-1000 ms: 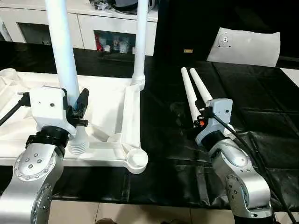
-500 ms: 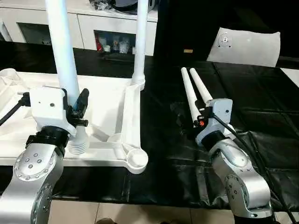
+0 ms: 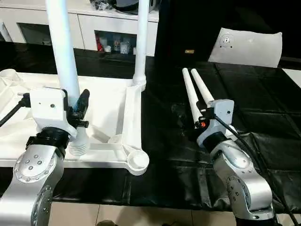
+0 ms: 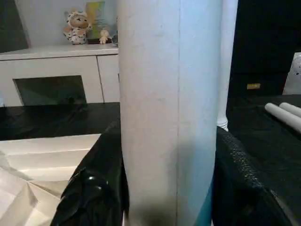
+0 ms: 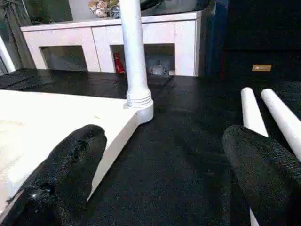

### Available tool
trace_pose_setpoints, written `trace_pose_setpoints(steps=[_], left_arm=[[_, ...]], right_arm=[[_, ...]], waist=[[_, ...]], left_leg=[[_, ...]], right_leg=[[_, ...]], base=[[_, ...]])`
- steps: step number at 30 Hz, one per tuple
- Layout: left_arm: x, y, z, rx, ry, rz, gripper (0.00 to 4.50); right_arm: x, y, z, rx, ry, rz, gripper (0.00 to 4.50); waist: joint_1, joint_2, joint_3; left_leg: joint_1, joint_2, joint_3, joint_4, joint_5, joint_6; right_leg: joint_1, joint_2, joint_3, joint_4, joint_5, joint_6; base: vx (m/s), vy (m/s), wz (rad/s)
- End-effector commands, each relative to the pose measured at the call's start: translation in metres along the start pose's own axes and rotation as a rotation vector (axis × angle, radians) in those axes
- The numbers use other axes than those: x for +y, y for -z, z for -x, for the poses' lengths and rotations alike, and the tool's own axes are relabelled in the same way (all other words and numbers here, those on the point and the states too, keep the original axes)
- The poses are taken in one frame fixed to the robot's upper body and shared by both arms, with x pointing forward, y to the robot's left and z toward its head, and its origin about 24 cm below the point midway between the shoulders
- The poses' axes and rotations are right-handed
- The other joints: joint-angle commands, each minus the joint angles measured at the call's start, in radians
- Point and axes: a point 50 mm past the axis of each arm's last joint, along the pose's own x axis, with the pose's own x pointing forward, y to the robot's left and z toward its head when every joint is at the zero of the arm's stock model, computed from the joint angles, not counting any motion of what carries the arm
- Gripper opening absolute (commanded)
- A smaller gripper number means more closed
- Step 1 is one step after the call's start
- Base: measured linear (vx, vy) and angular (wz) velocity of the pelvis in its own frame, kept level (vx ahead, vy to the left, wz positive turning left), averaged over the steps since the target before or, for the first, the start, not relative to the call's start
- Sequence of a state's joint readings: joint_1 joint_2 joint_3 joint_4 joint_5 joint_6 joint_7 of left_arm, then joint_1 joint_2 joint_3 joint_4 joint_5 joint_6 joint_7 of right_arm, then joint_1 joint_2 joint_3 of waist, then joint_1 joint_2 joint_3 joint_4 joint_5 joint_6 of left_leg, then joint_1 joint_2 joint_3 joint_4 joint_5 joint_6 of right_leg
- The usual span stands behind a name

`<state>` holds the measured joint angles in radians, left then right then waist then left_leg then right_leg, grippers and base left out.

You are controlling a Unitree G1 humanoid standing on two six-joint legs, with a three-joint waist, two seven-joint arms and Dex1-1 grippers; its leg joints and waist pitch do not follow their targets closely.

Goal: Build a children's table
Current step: Pick table leg

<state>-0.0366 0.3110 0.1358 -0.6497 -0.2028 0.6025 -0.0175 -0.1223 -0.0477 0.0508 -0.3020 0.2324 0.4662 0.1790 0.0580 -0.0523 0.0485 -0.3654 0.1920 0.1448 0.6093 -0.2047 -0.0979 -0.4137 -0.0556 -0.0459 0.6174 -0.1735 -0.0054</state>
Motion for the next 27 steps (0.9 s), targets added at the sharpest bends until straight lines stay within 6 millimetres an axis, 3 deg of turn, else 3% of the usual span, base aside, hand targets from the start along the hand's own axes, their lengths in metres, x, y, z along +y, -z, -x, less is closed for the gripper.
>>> trace_pose_setpoints(steps=[1, 27], left_arm=[[0.0004, -0.0014, 0.0012, -0.010, -0.003, 0.000, 1.86], [0.0004, -0.0014, 0.0012, -0.010, -0.003, 0.000, 1.86]], right_arm=[[-0.0009, -0.0027, -0.0018, -0.007, 0.008, 0.007, 4.37], [-0.0009, -0.0027, -0.0018, -0.007, 0.008, 0.007, 4.37]], waist=[[0.000, 0.016, -0.054], [0.000, 0.015, -0.054]], left_leg=[[-0.001, 0.016, 0.001, -0.077, -0.208, -0.030], [-0.002, 0.015, 0.002, -0.077, -0.206, -0.029]], right_leg=[[0.046, -0.048, 0.038, -0.074, -0.282, -0.045], [0.047, -0.048, 0.038, -0.074, -0.287, -0.042]], base=[[0.000, 0.000, 0.00], [0.000, 0.000, 0.00]])
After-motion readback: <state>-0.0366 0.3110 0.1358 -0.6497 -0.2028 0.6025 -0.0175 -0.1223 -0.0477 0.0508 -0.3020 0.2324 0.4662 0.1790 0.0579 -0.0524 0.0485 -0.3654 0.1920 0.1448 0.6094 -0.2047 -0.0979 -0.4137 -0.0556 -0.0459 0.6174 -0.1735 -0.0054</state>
